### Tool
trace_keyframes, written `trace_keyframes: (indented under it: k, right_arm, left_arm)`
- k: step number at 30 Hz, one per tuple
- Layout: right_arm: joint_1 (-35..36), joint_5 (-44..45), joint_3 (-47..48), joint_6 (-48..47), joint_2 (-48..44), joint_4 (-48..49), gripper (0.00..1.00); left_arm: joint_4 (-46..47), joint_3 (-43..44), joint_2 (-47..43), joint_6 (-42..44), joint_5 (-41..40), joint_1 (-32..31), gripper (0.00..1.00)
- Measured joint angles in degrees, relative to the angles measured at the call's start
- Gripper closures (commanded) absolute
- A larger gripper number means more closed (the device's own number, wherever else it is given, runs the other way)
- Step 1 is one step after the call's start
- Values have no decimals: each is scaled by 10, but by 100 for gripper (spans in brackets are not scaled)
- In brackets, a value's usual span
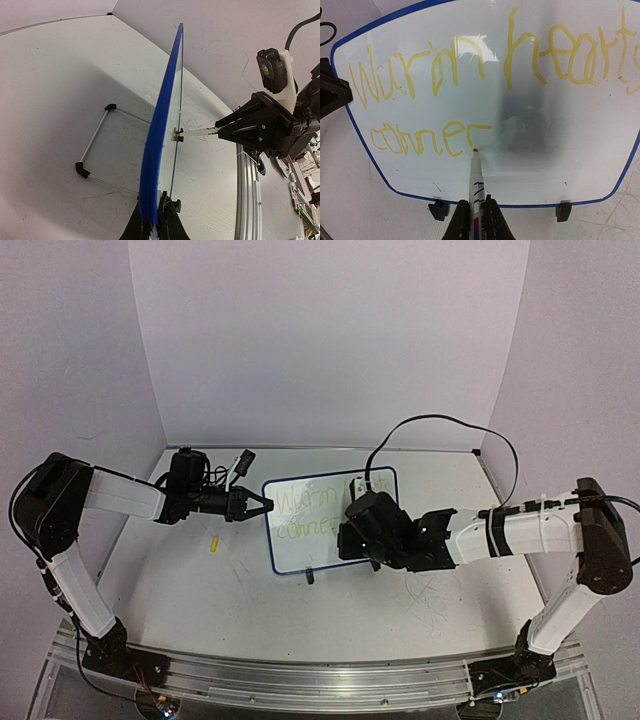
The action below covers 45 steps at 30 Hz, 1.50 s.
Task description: Write a sentence on the whiteboard
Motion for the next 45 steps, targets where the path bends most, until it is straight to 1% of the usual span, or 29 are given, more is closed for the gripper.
trace_keyframes:
  k: [7,11,16,19,45]
  right_arm:
    - [2,13,0,1,0,-13,100]
    - [2,14,-2,-18,-7,-10,100]
    - [0,14,-22,-42,-50,5,100]
    - [-2,15,-23,-47,-61,20,100]
    - [-15,15,-24,-61,-53,26,100]
  left_arm:
    - [0,0,0,0,0,0,100]
    - [0,0,0,0,0,0,100]
    - [0,0,0,0,0,0,100]
    - [0,0,0,0,0,0,100]
    - [0,1,0,0,0,0,100]
